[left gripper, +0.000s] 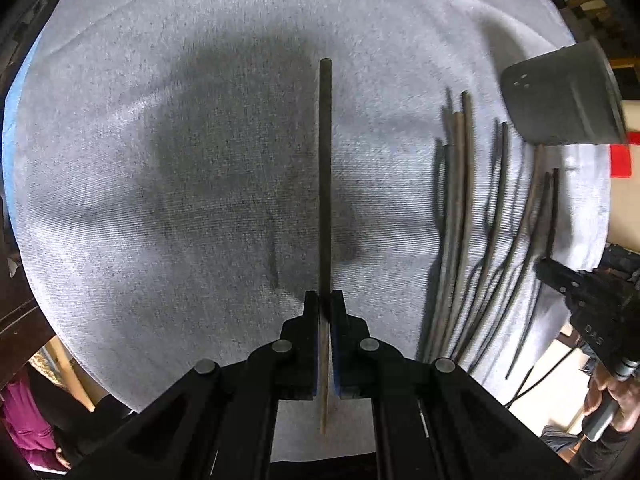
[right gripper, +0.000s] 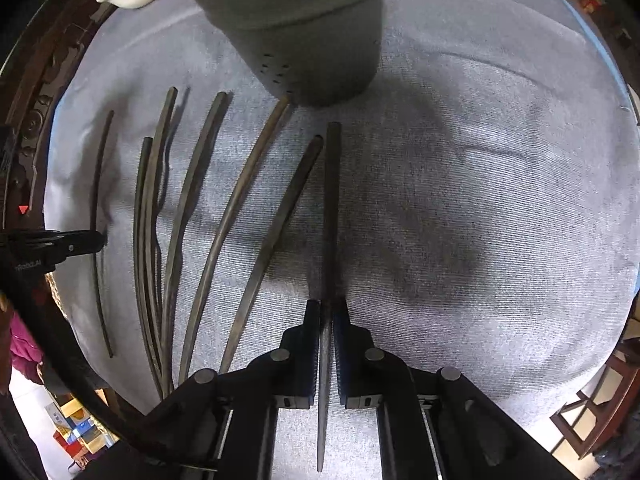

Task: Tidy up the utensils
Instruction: 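Lift the left gripper's stick into the grey holder while the right gripper inserts its stick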

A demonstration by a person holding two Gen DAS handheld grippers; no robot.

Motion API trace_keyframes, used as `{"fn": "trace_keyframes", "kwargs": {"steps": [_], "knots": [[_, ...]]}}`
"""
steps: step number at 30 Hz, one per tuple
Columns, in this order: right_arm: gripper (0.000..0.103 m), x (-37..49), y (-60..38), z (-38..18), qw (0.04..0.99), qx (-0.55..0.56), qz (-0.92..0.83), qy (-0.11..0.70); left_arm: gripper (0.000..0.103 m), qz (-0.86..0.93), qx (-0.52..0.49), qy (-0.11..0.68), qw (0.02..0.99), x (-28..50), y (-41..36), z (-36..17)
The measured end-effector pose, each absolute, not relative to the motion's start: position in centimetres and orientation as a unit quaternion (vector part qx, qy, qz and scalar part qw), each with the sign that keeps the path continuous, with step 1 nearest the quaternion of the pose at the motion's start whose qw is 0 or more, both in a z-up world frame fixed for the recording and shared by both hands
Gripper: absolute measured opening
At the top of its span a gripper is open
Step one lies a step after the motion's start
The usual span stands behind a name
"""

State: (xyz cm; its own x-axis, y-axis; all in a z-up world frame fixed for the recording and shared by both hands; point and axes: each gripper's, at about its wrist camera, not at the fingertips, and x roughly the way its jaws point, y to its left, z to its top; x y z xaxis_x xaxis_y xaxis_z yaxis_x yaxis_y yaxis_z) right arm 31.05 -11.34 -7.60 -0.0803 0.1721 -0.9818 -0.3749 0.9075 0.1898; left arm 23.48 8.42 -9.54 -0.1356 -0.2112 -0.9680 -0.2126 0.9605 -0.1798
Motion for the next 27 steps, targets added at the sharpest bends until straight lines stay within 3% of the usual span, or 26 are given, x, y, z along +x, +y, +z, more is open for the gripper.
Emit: {"fn": "trace_keyframes", "kwargs": {"steps": [15, 27], "knots": [[0.007, 29.1, -18.3, -6.6, 0.725, 0.039, 0.214, 0.653, 0.005, -0.023, -0.199, 0.679, 0.706, 21.4, 11.1, -3.8], [0.006, 29.4, -21.3, -1.4, 0.762, 0.084, 0.218, 0.603, 0.005, -0.042, -0.235, 0.610, 0.756, 21.2, 11.8, 2.5]]}}
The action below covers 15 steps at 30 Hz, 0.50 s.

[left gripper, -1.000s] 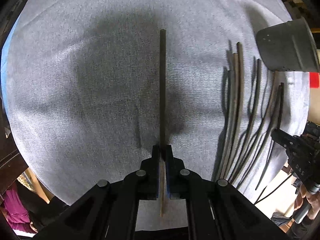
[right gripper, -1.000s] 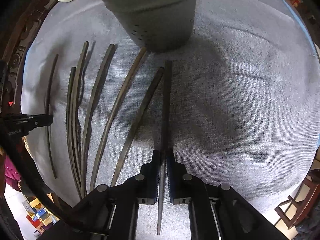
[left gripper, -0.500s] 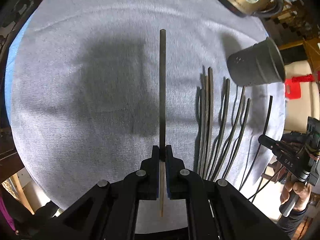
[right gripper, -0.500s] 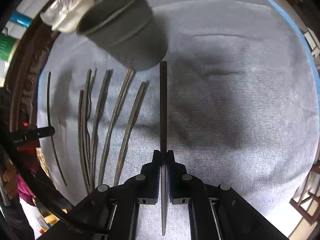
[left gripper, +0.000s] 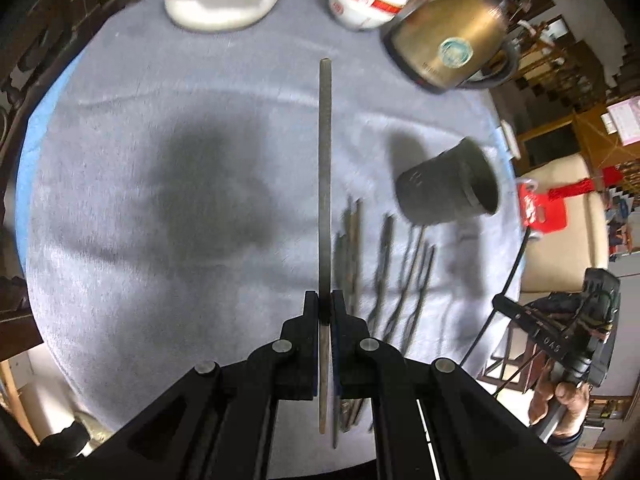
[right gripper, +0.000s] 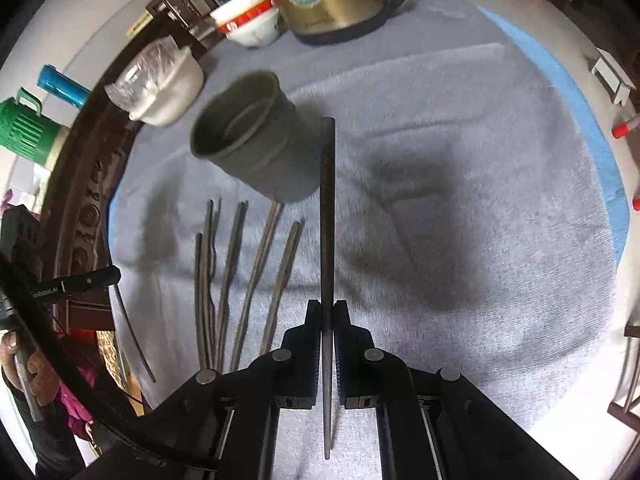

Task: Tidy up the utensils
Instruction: 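Lift the left gripper's stick into the grey holder while the right gripper inserts its stick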

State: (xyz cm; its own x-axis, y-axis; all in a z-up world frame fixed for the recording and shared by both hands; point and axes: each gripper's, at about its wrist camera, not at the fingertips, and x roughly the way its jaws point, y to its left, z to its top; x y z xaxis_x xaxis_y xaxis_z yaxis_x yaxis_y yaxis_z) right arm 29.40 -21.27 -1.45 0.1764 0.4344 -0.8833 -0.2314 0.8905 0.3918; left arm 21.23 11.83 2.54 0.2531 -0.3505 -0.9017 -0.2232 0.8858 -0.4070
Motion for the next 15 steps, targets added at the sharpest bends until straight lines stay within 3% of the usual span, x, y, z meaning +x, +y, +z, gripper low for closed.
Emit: {"fn": "trace_keyframes", "kwargs": {"steps": [8, 15], "knots": [[0.006, 29.7, -21.9, 2.8, 0.794, 0.113, 0.227, 0.553, 0.005, -0.052, -0.265, 0.535, 0.800, 22.3, 10.9, 6.1], [0.006, 30.9, -23.4, 9.4, 0.842, 0.174, 0.225, 0.458, 0.005, -0.056, -0.300, 0.428, 0.851, 23.6, 10.0, 10.5]]}}
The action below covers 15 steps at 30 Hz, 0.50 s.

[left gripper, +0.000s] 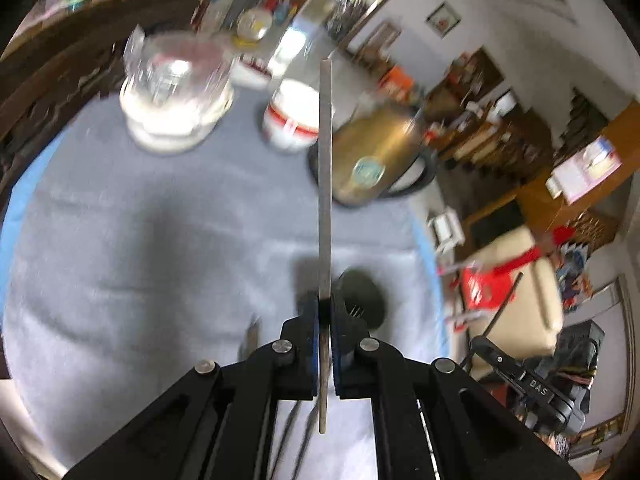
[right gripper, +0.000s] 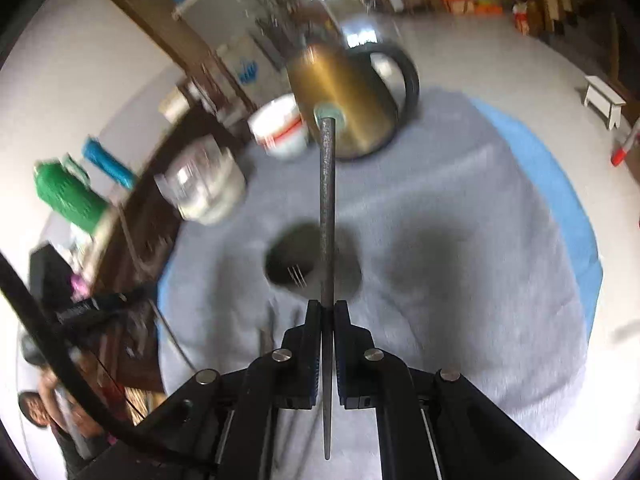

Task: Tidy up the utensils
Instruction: 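Lift the left gripper's stick into the grey holder while the right gripper inserts its stick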

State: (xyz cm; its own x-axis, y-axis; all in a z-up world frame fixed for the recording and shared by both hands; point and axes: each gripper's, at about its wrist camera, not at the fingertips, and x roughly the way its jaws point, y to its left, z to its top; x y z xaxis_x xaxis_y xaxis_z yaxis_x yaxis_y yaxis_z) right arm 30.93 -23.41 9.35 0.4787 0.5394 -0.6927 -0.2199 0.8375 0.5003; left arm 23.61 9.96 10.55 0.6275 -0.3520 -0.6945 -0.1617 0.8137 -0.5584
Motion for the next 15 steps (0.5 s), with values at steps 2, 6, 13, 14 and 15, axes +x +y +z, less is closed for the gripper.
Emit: {"fn": "trace_keyframes", "kwargs": {"steps": [2, 6, 13, 14, 15], "knots": [[0.006, 31.4, -23.6, 11.3, 0.859, 0.192, 0.219, 0.421, 0.005, -0.048, -0.305, 0.397, 0.864, 23.9, 9.6, 11.4], [0.006, 32.2, -23.4, 13.4, 0.885, 0.216, 0.200, 0.360, 0.005, -0.037, -0.304, 0.333, 0.892, 24.8, 8.6, 12.8], [0.007, 34.0, -21.4, 13.8, 0.914, 0.231, 0.170, 0.286, 0.006, -0.011, -0.267, 0.280, 0.922, 27.6, 5.1, 11.9], [0.007, 34.4, -20.8, 13.7, 0.921, 0.222, 0.159, 0.278, 0.005, -0.010, -0.259, 0.277, 0.925, 27.9, 4.6, 11.6], [0.007, 34.6, -20.4, 13.4, 0.925, 0.217, 0.153, 0.272, 0.005, -0.007, -0.253, 0.274, 0.928, 28.2, 4.2, 11.3]]}}
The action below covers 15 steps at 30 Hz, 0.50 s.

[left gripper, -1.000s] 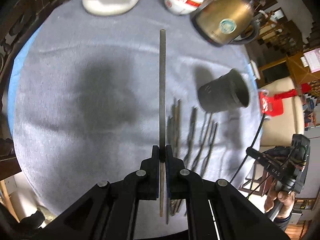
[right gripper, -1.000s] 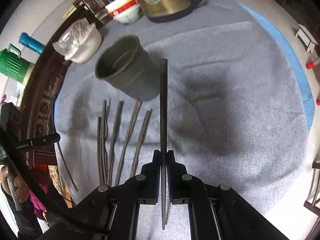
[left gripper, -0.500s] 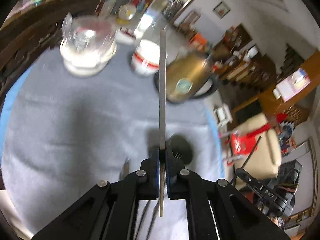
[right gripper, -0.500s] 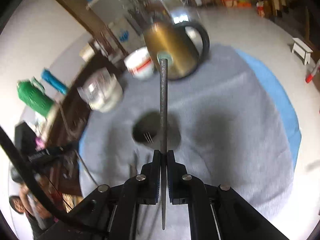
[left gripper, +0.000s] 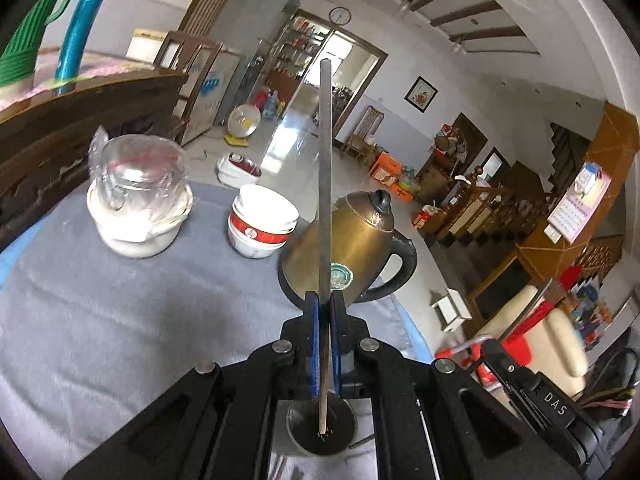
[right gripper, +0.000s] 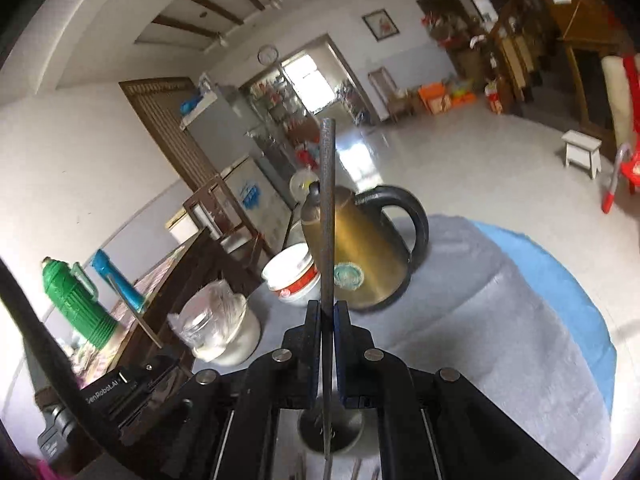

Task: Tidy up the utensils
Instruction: 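Lift the left gripper's stick into the grey holder while the right gripper inserts its stick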

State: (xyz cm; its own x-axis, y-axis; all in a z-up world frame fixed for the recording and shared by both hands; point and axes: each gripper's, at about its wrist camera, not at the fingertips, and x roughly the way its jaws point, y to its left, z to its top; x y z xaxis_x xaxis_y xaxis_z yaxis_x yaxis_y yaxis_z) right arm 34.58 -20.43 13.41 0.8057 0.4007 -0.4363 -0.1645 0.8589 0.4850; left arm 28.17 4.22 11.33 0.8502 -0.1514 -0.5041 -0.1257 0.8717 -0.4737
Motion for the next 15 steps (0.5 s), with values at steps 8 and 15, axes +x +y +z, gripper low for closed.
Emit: {"fn": "trace_keyframes", "kwargs": {"steps": [8, 15], "knots": [[0.007, 36.6, -18.3, 9.5, 0.931, 0.184, 0.145, 0.281, 0.006, 0.005, -0.178, 0.283, 0.942, 30.2, 0.5, 7.1], [0.007, 37.2, -17.1, 6.2, 0.923, 0.159, 0.158, 0.312, 0.006, 0.004, -0.168, 0.313, 0.935, 30.6, 0.2, 4.6]]}}
